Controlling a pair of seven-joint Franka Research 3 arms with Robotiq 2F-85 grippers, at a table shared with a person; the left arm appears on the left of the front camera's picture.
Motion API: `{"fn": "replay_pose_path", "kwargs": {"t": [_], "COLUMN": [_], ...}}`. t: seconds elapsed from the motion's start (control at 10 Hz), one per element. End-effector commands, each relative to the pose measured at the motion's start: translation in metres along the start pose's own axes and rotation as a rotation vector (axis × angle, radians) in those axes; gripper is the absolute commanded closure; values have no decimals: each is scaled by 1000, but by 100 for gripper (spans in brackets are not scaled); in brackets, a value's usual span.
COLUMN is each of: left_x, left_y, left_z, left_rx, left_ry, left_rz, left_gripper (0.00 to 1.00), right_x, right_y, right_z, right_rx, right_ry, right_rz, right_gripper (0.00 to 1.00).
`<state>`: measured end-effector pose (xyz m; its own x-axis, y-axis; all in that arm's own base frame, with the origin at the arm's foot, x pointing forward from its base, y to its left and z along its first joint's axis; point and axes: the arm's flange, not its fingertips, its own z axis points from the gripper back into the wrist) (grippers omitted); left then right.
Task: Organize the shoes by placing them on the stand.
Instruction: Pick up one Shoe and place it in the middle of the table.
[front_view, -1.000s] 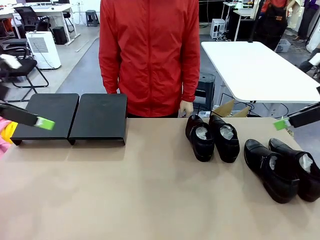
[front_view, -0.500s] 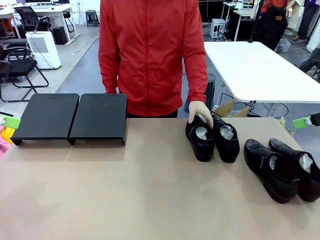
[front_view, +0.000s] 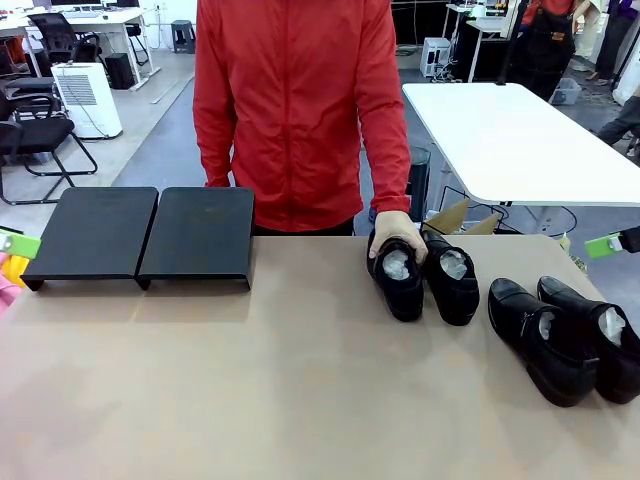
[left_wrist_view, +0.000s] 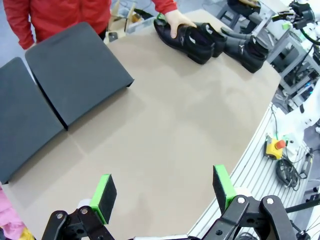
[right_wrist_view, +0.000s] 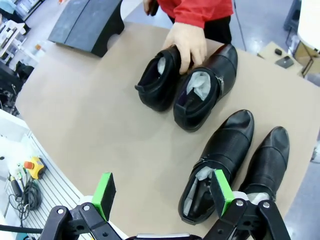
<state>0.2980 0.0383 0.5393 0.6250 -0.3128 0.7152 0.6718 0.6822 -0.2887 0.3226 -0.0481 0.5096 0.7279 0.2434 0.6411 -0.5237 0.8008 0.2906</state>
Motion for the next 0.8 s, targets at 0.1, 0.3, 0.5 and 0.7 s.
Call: {"fn": "replay_pose_path", "kwargs": {"t": [0.1,0.3,0.5,0.7], "left_x": [1,1,1,1], "left_y": [0,0,0,0], "left_z": [0,0,0,0], "left_rx": [-16,-16,-16,-16], "left_ry": [-6,-6,-6,-6], "left_rz": [-15,-15,-15,-15], "left_gripper": [0,0,0,0], "right_x": [0,0,0,-7], "right_y": [-1,-1,0,9], "right_z": [1,1,0,-26], "right_rx": [14,14,-1,-144], "right_ry": [-7,-7,0,68], "right_rz": [6,6,-1,-82], "right_gripper": [0,0,0,0]}}
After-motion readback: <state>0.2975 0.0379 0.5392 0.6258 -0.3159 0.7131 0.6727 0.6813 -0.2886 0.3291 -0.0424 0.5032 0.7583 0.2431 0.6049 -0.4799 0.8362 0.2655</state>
